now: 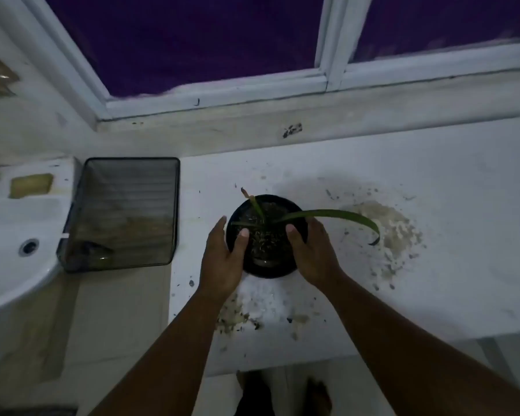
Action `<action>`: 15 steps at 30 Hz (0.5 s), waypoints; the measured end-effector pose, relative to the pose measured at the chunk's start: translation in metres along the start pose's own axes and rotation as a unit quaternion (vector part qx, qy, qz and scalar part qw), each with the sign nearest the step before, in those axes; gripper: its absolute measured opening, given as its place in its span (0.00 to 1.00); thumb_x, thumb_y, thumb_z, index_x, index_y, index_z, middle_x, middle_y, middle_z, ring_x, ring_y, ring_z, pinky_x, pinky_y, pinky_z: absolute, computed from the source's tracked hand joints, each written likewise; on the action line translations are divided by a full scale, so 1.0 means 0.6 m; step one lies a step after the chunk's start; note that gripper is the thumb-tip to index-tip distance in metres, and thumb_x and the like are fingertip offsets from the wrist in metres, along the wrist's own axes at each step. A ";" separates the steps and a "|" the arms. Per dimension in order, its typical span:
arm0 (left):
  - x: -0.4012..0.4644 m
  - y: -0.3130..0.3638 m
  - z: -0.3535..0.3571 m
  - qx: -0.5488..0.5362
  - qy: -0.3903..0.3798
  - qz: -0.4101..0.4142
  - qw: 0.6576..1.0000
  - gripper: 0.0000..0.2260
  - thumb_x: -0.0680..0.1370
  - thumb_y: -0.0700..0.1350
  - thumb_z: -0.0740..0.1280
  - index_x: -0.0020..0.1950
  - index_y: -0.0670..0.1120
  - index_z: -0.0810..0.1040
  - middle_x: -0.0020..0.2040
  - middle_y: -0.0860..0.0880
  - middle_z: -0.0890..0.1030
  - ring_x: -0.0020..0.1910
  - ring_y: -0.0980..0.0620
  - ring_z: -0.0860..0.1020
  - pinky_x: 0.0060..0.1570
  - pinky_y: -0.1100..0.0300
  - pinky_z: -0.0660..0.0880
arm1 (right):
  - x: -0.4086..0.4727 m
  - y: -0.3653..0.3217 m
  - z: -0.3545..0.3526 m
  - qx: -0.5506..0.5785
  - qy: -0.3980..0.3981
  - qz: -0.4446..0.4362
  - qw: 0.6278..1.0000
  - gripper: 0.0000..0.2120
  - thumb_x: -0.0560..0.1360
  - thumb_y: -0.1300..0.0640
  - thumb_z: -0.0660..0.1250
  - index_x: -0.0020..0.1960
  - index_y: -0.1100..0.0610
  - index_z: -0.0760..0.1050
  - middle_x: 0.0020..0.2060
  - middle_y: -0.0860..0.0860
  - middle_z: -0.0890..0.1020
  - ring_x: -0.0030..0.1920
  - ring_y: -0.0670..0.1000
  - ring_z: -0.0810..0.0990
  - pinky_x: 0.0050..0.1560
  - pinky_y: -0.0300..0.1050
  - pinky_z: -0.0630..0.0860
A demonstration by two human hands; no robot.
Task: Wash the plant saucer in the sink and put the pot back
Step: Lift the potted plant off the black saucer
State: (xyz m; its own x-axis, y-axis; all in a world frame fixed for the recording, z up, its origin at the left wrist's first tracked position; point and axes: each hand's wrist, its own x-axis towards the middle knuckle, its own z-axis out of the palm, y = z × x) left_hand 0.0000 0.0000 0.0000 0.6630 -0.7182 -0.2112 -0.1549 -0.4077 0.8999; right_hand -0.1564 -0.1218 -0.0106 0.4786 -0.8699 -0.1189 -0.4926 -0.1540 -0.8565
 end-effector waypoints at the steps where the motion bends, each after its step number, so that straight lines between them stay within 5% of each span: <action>1: 0.010 -0.002 0.003 -0.006 -0.003 0.003 1.000 0.32 0.80 0.64 0.63 0.81 0.54 0.60 0.77 0.57 0.65 0.76 0.56 0.64 0.77 0.49 0.64 | 0.007 0.003 0.009 0.018 0.013 0.006 1.000 0.29 0.80 0.34 0.57 0.69 0.54 0.73 0.60 0.50 0.80 0.63 0.51 0.78 0.63 0.56 0.77; 7: 0.066 -0.030 0.022 -0.004 -0.060 0.039 0.997 0.24 0.82 0.65 0.59 0.75 0.56 0.70 0.70 0.56 0.75 0.70 0.55 0.74 0.70 0.48 0.73 | 0.027 -0.003 0.027 0.024 0.023 0.039 0.999 0.24 0.85 0.49 0.60 0.78 0.57 0.65 0.63 0.43 0.69 0.66 0.42 0.67 0.66 0.38 0.63; 15: 0.076 -0.027 0.016 -0.019 -0.083 0.032 0.996 0.19 0.83 0.59 0.57 0.75 0.61 0.63 0.65 0.67 0.71 0.63 0.73 0.70 0.62 0.77 0.65 | 0.052 0.011 0.058 0.037 0.024 0.059 0.997 0.28 0.86 0.46 0.57 0.82 0.54 0.56 0.79 0.52 0.66 0.78 0.51 0.64 0.78 0.55 0.62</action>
State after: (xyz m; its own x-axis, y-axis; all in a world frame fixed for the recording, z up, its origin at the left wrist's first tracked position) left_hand 0.0254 -0.0316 -0.0279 0.5214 -0.8269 -0.2106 -0.1623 -0.3384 0.9269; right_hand -0.1193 -0.1335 -0.0374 0.3847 -0.9016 -0.1979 -0.4871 -0.0162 -0.8732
